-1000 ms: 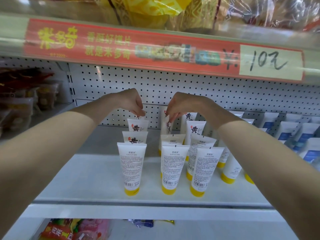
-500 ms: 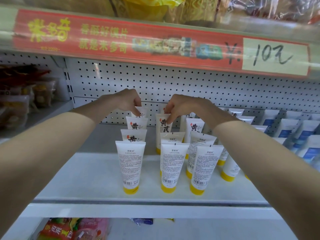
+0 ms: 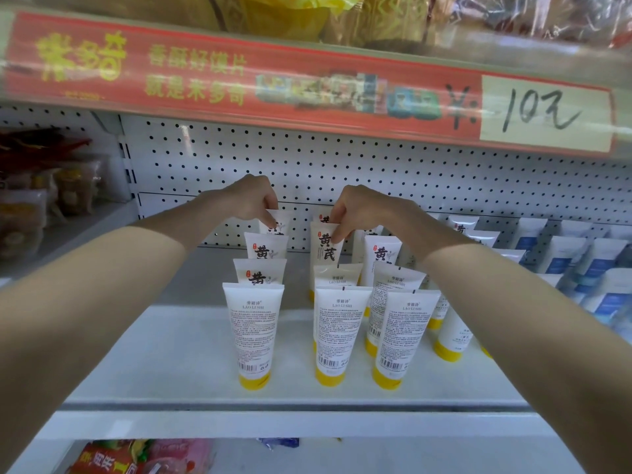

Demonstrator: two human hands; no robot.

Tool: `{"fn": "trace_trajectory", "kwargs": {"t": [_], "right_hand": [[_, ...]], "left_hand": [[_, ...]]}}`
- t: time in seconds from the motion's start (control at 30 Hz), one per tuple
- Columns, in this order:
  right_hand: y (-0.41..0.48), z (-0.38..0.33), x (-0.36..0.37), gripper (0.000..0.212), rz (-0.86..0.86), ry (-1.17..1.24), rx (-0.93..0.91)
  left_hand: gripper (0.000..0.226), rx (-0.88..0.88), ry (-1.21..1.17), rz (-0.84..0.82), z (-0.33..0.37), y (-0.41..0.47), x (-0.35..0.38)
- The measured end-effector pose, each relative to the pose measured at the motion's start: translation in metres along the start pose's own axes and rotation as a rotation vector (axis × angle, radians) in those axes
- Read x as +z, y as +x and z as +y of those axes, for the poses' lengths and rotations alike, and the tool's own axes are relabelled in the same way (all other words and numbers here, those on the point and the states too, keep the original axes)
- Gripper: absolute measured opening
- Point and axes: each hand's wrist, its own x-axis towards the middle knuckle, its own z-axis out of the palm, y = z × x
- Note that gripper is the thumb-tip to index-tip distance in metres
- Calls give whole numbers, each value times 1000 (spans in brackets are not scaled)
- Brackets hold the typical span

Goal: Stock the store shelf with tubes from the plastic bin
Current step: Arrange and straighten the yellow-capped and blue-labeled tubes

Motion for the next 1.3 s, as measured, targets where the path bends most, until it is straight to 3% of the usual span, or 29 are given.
{"fn": "trace_trajectory", "kwargs": {"t": [1.3], "right_hand": [[7, 0, 1, 37, -7, 8, 3]], "left_hand": [[29, -24, -2, 3, -3, 8, 0]]}}
